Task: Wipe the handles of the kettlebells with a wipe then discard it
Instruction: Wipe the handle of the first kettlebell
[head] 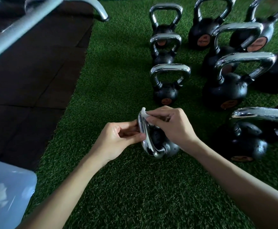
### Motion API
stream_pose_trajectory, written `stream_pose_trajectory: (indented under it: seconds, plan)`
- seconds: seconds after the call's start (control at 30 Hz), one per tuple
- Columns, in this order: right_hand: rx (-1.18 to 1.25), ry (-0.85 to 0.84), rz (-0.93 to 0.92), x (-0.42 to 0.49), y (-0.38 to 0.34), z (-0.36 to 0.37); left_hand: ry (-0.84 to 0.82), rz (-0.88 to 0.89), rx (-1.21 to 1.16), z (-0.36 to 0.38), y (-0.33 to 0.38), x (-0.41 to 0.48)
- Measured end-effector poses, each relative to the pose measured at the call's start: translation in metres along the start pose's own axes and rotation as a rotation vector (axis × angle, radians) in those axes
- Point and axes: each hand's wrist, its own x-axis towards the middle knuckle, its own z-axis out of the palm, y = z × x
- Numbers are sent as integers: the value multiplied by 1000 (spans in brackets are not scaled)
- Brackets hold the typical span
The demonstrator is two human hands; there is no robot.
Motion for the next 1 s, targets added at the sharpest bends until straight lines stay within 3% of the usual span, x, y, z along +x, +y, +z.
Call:
stream_pose_trajectory:
  seconds: [0.2,0.43,0.8,1.0]
  plan:
    - [35,-133,93,-45,0,-1,23,13,-135,-5,-10,-2]
    - [4,-129,104,-34,-7,0,55,-1,-211,-4,-18,-1]
    - [-253,-128,-54,-56,-2,-13,77,-26,-225,-4,-21,2]
    - [-541,-250,-318,-42,12,-24,56,-40,-189,-9,-22,-1]
